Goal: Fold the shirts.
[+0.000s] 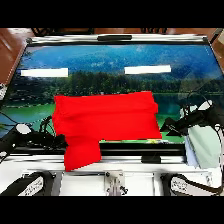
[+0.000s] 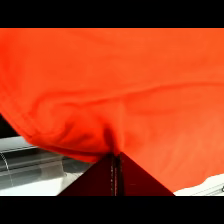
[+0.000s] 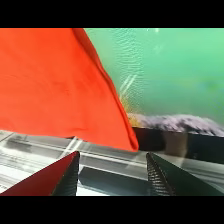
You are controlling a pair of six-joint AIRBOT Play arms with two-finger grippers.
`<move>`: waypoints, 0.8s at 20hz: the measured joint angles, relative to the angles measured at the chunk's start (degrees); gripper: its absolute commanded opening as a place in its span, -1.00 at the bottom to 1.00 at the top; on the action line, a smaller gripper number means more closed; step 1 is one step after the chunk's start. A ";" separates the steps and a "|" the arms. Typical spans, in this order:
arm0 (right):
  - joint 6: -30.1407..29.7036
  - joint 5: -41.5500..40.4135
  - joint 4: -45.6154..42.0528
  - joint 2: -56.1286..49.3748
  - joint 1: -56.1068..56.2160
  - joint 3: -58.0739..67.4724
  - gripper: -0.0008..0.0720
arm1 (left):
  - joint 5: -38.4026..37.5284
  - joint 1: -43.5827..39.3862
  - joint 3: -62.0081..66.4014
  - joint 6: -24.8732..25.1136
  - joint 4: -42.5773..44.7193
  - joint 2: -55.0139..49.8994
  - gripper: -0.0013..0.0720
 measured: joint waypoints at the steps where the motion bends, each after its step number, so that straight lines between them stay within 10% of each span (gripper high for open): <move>1: -0.28 -0.85 0.74 0.00 0.00 -1.25 0.48 | 0.02 0.00 0.00 0.02 0.00 0.04 -0.87; 8: -1.03 -6.58 6.03 0.11 0.37 -6.91 0.35 | 0.11 0.00 0.00 0.00 -0.09 0.09 -0.87; 9: -1.01 -8.02 7.15 0.11 1.16 -7.63 0.20 | 0.11 0.00 0.02 -0.02 -0.20 0.09 -0.87; 10: -1.03 -9.27 7.37 0.20 2.08 -8.11 -0.60 | 0.09 0.00 0.00 -0.02 -0.26 0.09 -0.87; 11: -1.11 -11.15 7.06 0.15 3.15 -8.57 -0.82 | 0.07 0.00 0.04 -0.02 -0.28 0.09 -0.87; 16: -2.75 -12.35 6.08 0.13 6.43 -7.06 -0.82 | -1.90 1.07 3.28 1.86 -0.24 0.09 -0.88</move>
